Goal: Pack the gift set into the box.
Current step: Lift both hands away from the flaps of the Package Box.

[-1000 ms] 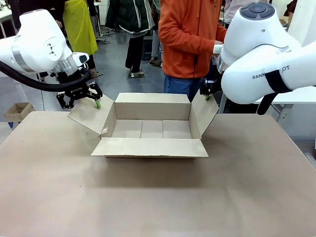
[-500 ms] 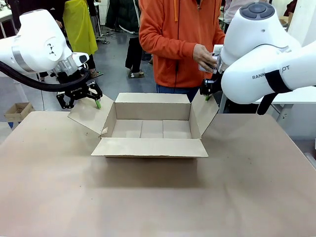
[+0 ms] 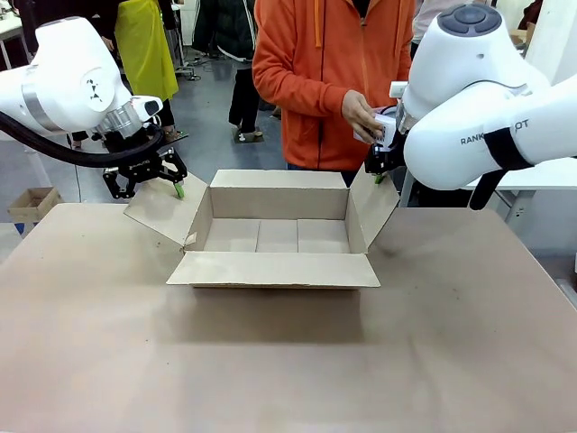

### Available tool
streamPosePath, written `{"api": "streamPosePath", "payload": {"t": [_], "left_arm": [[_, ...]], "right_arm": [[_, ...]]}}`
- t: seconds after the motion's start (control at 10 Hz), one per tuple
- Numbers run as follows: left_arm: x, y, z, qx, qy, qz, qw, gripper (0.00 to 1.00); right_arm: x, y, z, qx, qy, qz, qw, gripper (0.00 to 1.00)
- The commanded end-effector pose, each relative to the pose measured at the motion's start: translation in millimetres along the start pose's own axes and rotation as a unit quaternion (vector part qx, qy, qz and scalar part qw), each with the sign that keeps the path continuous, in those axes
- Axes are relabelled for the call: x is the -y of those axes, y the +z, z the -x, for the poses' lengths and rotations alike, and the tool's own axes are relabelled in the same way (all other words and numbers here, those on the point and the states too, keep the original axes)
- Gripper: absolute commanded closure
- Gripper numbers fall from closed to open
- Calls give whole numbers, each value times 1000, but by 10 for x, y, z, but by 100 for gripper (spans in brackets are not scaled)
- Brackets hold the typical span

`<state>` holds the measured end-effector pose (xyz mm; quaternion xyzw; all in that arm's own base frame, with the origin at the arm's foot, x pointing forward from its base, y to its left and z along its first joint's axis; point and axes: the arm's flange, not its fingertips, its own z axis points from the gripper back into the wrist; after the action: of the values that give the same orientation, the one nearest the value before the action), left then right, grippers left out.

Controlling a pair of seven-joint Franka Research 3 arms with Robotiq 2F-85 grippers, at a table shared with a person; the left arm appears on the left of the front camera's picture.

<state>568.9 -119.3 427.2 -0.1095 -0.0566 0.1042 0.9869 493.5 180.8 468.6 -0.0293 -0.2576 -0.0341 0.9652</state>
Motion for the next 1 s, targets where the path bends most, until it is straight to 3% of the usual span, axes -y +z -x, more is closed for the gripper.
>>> {"api": "streamPosePath", "payload": {"t": [0.0,0.9], "left_arm": [[6,30,11,3,6,-6,1000,0],[6,30,11,3,6,-6,1000,0]], "right_arm": [[-39,-15,-23,8,-11,10,1000,0],[-39,-15,-23,8,-11,10,1000,0]]}}
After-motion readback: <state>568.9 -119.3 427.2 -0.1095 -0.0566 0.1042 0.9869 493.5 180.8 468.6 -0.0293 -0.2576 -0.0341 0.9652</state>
